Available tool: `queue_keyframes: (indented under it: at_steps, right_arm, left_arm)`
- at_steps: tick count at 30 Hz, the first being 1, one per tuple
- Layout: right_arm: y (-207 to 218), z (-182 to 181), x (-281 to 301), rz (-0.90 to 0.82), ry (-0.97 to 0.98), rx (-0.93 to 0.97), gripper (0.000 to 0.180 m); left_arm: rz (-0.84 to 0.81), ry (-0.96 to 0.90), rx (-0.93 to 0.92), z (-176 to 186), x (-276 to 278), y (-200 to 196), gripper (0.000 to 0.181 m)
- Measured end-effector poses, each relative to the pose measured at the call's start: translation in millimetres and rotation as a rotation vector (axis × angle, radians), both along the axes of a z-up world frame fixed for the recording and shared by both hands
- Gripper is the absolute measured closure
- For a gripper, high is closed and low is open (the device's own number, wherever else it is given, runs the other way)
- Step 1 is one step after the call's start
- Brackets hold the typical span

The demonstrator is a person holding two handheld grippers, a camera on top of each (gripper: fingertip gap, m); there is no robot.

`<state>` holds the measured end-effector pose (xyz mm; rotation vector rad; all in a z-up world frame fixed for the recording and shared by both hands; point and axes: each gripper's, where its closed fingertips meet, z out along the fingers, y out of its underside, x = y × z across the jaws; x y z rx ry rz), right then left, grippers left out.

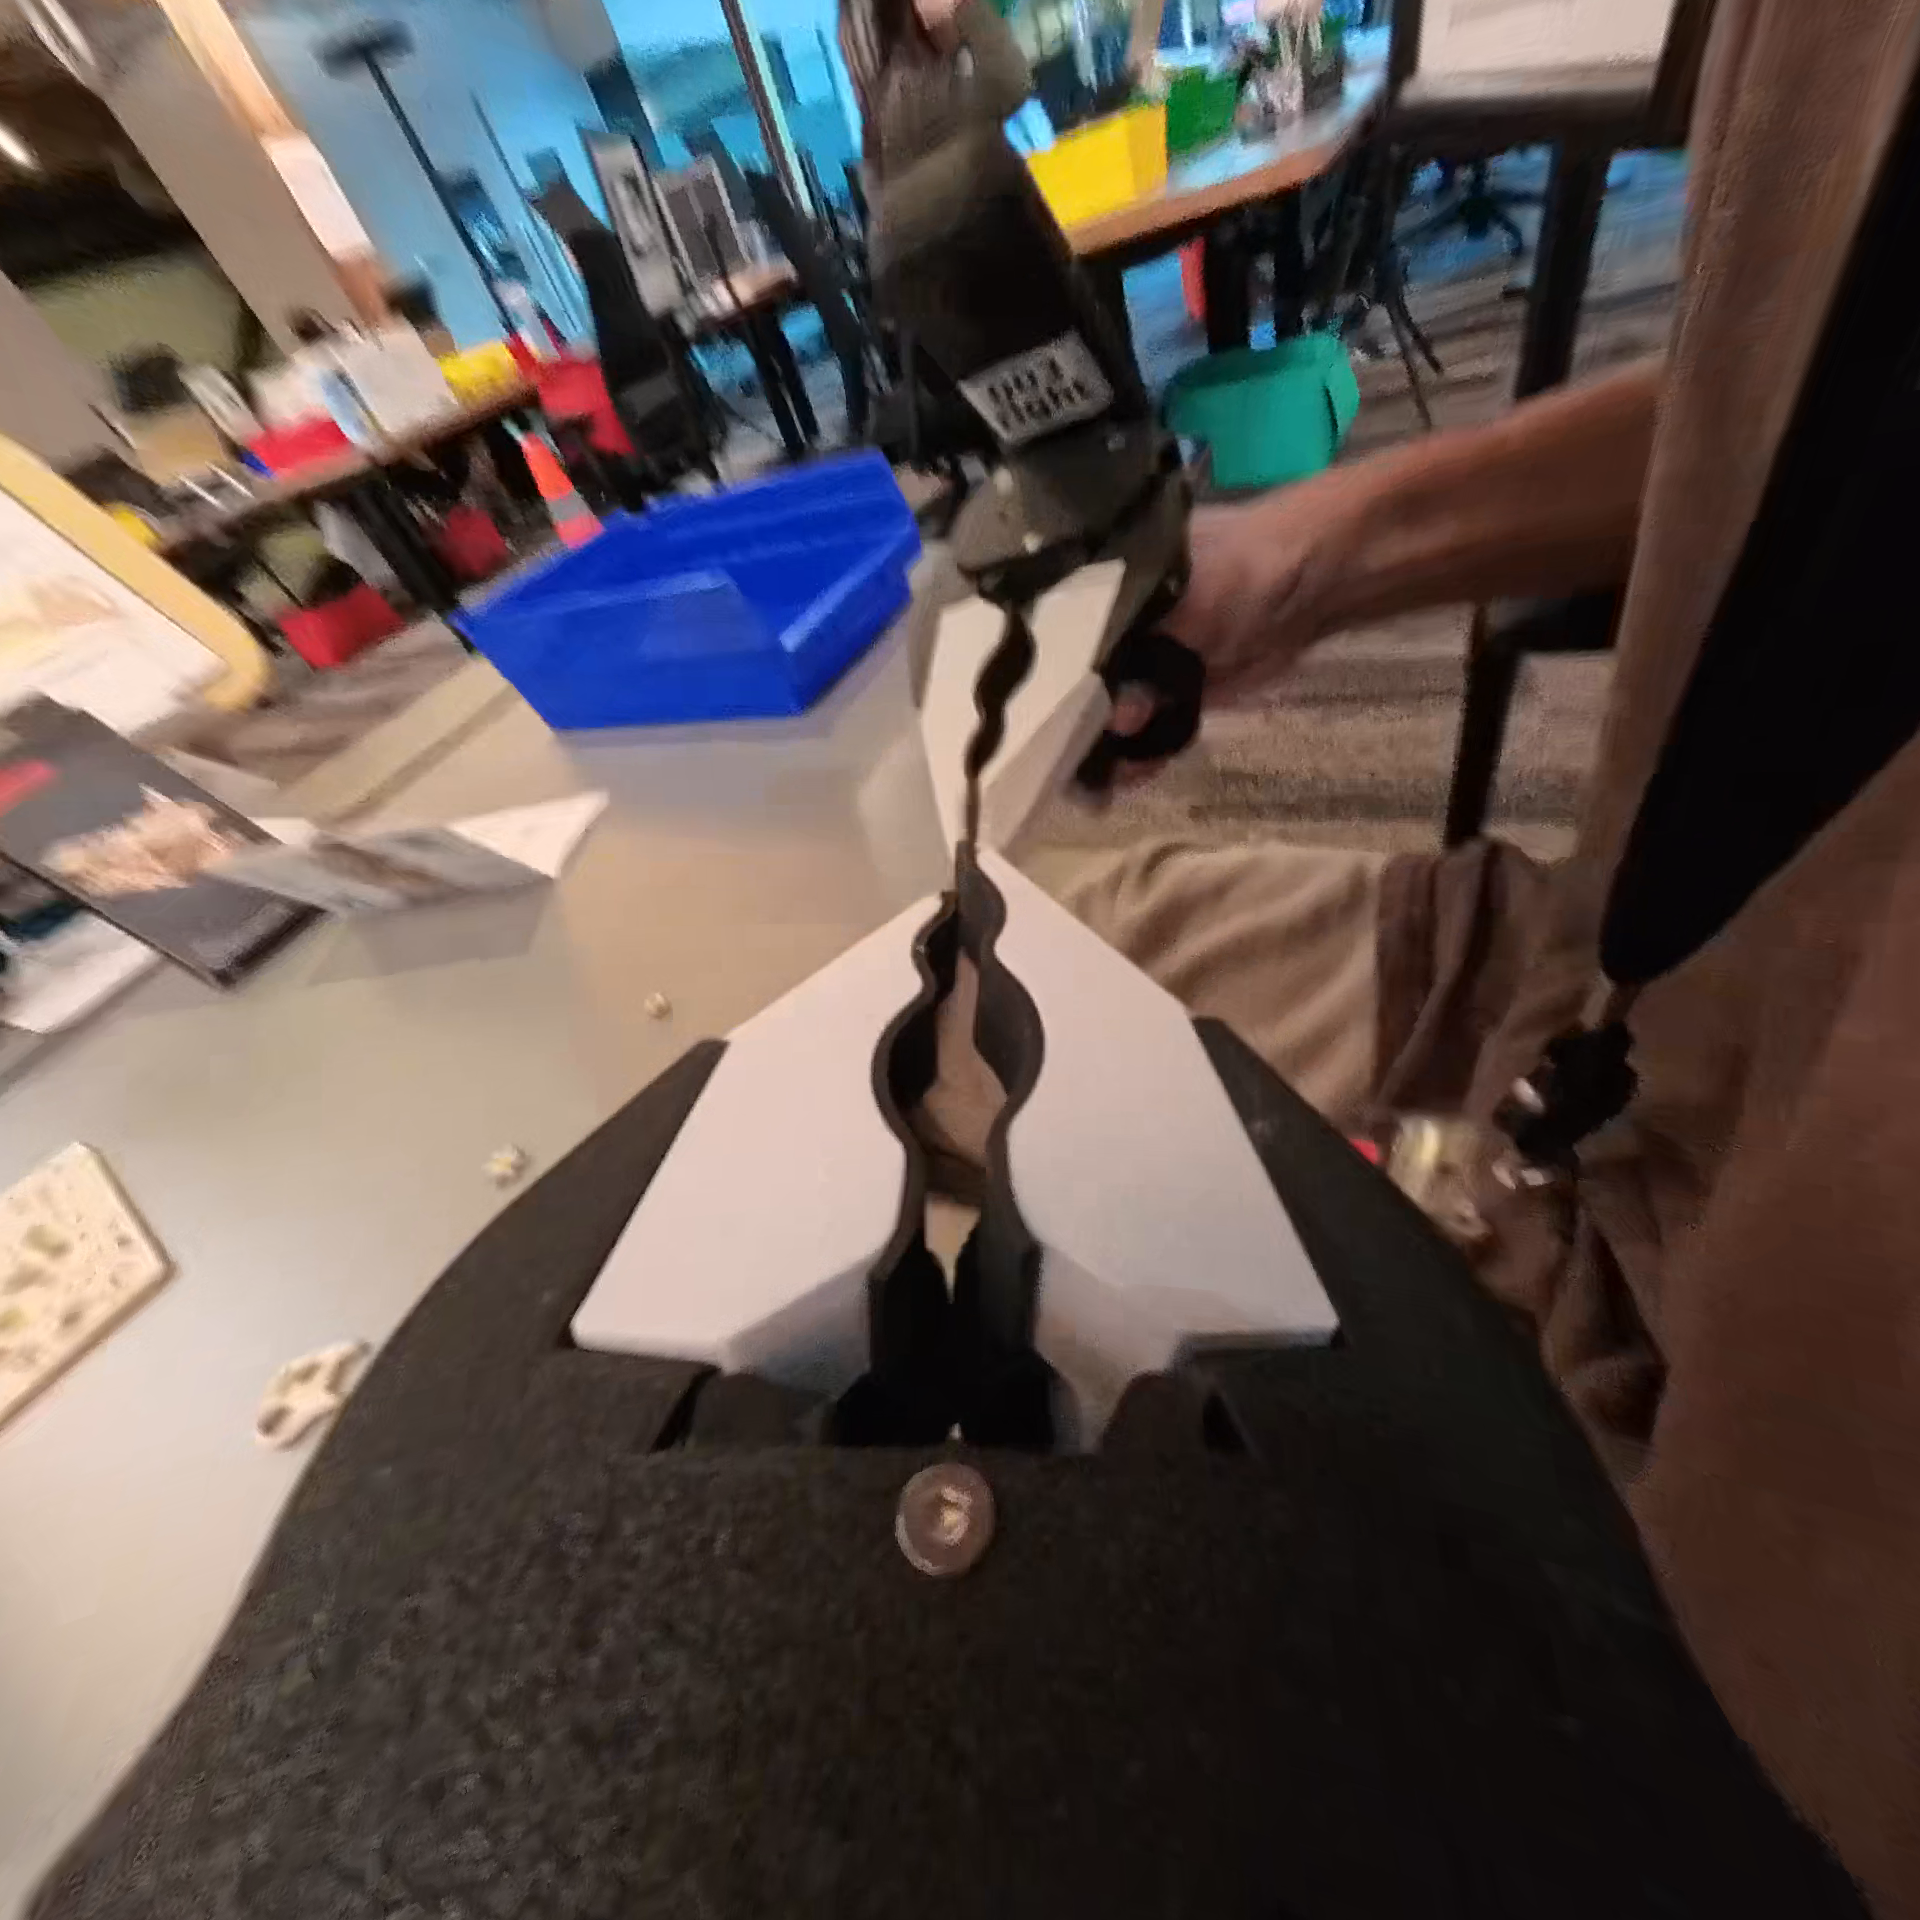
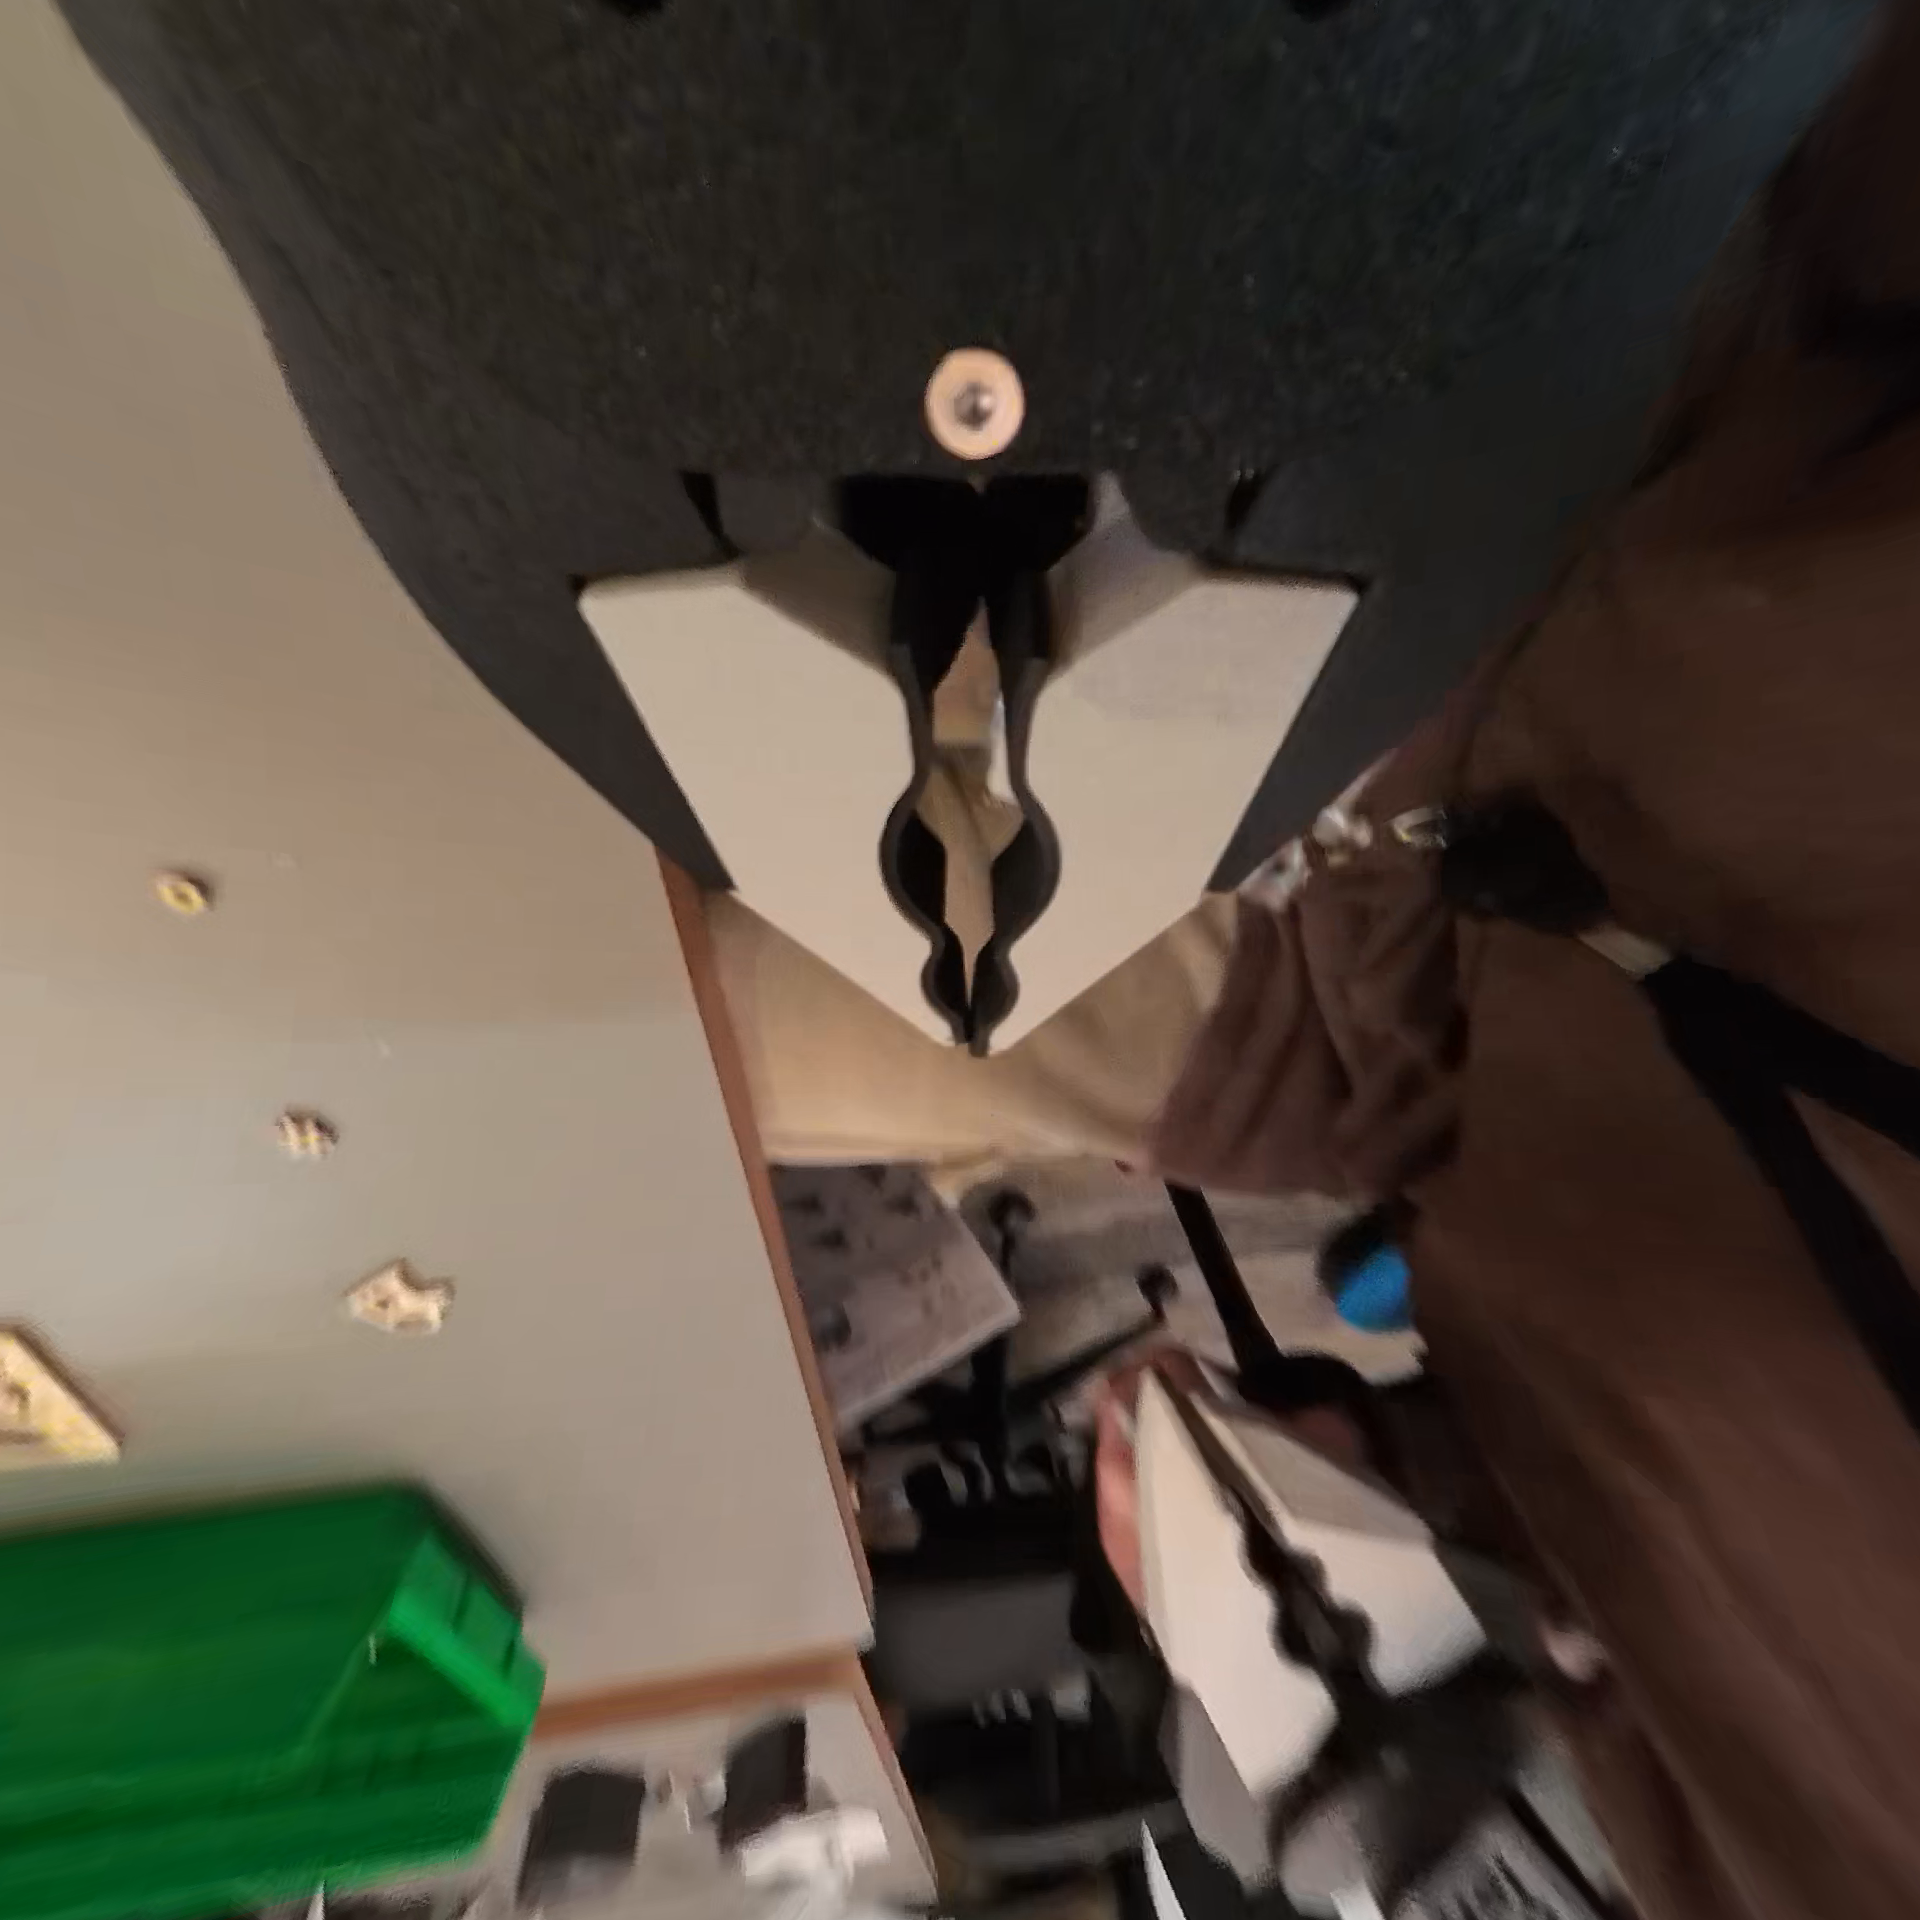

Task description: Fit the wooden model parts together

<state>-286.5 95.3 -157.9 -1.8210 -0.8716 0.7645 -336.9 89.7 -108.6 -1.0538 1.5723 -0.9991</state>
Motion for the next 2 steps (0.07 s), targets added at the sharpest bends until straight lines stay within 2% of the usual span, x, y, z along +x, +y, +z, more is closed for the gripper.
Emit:
queue_keyframes:
  at_steps: [2]
  right_arm:
    - [-2.5, -0.3, 6.1, -0.008, 0.011, -0.011, 0.18]
  left_arm:
    - [-0.005, 0.028, -0.026, -4.8, -3.3, 3.7, 0.181]
